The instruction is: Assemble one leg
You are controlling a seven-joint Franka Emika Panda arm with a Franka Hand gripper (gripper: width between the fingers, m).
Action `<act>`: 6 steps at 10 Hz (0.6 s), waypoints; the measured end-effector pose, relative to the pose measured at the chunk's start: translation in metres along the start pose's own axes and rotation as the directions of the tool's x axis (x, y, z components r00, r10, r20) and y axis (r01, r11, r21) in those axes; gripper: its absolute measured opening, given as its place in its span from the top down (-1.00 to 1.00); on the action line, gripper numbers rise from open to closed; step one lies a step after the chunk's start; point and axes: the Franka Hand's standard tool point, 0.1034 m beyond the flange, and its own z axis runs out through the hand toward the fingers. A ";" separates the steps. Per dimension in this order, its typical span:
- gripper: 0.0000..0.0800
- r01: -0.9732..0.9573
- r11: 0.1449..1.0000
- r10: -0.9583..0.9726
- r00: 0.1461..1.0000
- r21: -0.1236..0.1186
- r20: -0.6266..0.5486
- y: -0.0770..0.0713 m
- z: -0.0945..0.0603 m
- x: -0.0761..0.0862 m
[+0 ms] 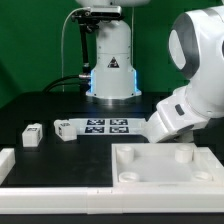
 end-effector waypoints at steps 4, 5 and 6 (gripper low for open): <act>0.27 -0.015 1.000 0.016 0.997 -0.012 0.080 -0.008 -0.038 -0.042; 0.27 -0.017 1.000 0.018 0.996 -0.014 0.091 -0.009 -0.048 -0.050; 0.27 -0.015 1.000 0.016 0.998 -0.019 0.052 -0.006 -0.054 -0.050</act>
Offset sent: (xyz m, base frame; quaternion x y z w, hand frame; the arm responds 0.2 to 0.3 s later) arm 0.0020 -0.0033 0.0781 -0.0083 -0.0649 0.0200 0.9977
